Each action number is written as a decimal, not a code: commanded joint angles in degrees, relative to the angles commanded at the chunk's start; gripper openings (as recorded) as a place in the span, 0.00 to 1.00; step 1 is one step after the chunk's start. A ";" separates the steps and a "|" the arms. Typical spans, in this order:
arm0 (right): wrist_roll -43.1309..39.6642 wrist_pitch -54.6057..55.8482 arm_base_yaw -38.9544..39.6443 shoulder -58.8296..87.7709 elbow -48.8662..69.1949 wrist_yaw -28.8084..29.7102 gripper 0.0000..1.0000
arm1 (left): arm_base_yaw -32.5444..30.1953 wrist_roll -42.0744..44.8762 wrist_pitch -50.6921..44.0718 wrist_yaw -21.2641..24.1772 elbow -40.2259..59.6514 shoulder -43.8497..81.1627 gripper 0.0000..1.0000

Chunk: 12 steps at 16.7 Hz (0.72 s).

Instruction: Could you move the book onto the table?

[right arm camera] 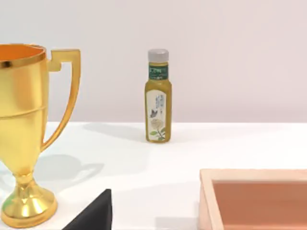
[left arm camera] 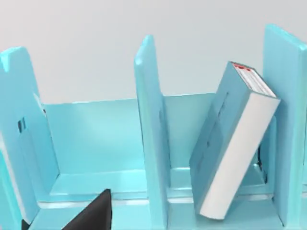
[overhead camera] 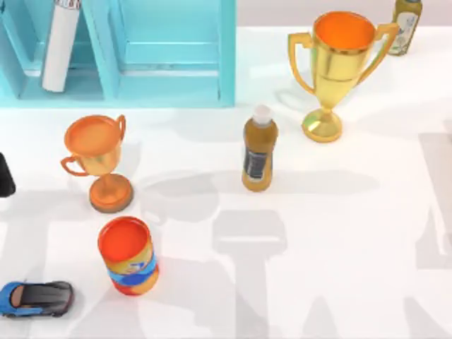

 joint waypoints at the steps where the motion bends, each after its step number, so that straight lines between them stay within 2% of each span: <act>1: 0.00 0.00 0.00 0.00 0.00 0.00 1.00 | 0.15 0.98 3.42 -0.23 1.75 5.16 1.00; 12: 0.00 0.00 0.00 0.00 0.00 0.00 1.00 | 0.33 12.23 42.99 -2.28 21.42 64.94 1.00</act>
